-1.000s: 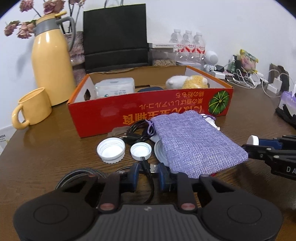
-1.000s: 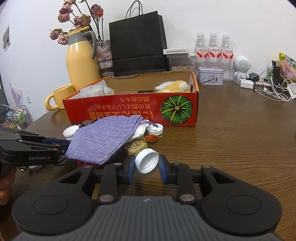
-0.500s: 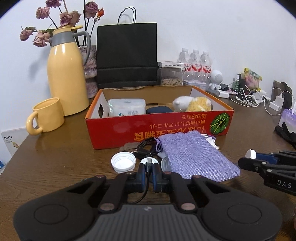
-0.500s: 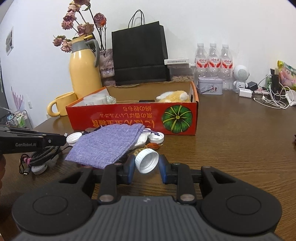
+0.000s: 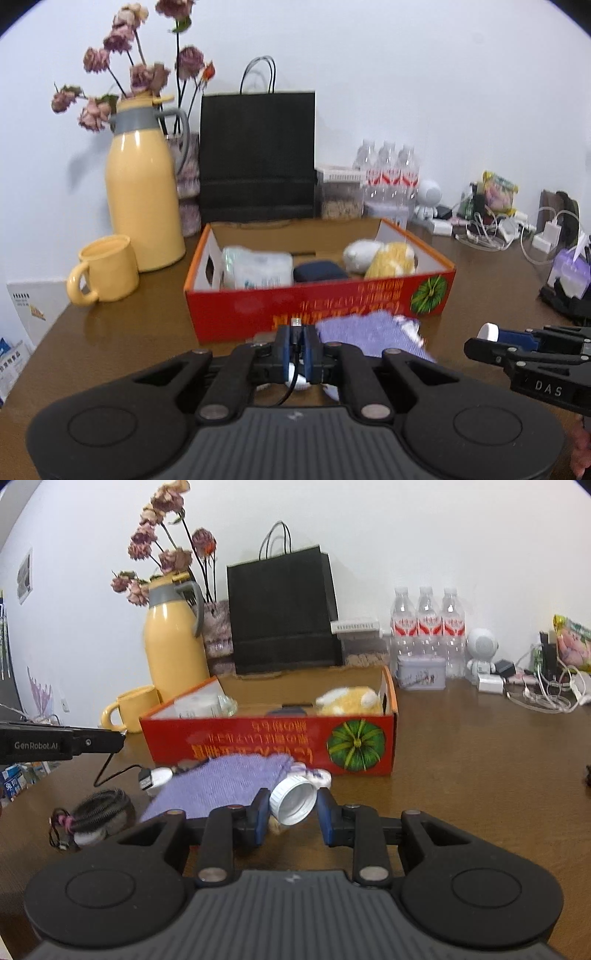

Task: Organize objects
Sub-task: 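Carry the cap and cable plug into the cardboard box and open both tools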

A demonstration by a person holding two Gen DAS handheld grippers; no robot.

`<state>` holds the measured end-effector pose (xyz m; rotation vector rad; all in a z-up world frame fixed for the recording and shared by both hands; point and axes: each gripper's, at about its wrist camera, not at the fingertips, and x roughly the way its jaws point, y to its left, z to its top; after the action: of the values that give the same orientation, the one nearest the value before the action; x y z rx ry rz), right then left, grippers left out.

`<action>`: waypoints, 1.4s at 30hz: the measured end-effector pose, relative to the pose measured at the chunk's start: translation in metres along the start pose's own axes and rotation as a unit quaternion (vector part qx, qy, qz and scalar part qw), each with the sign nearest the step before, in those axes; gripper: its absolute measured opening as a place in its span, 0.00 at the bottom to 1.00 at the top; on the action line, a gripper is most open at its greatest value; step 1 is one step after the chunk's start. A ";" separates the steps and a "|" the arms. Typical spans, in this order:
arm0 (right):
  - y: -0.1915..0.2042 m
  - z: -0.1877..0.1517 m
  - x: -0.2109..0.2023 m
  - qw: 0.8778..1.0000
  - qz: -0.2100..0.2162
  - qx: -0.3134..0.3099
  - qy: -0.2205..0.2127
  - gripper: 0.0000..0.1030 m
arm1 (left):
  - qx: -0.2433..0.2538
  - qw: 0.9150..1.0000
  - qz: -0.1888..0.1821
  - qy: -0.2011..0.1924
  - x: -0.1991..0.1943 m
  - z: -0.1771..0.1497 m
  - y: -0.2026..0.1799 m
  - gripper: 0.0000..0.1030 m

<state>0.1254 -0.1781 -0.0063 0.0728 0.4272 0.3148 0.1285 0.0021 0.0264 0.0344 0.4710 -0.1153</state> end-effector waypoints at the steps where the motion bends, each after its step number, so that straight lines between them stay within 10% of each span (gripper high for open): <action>1: 0.001 0.003 -0.001 1.000 0.002 -0.001 -0.003 0.27 | 0.000 1.000 0.000 -0.004 -0.001 0.003 -0.001 0.06; 17: 0.013 0.068 0.033 0.998 0.021 -0.035 -0.043 0.27 | -0.001 0.998 -0.013 -0.063 0.025 0.071 -0.019 0.06; 42: -0.010 0.108 0.169 0.999 0.015 -0.042 0.008 0.27 | -0.041 0.999 0.019 -0.006 0.169 0.101 0.001 0.06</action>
<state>0.3188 -0.1349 0.0234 -0.0055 0.4296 0.3625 0.3236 -0.0199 0.0391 -0.0368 0.4629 -0.0589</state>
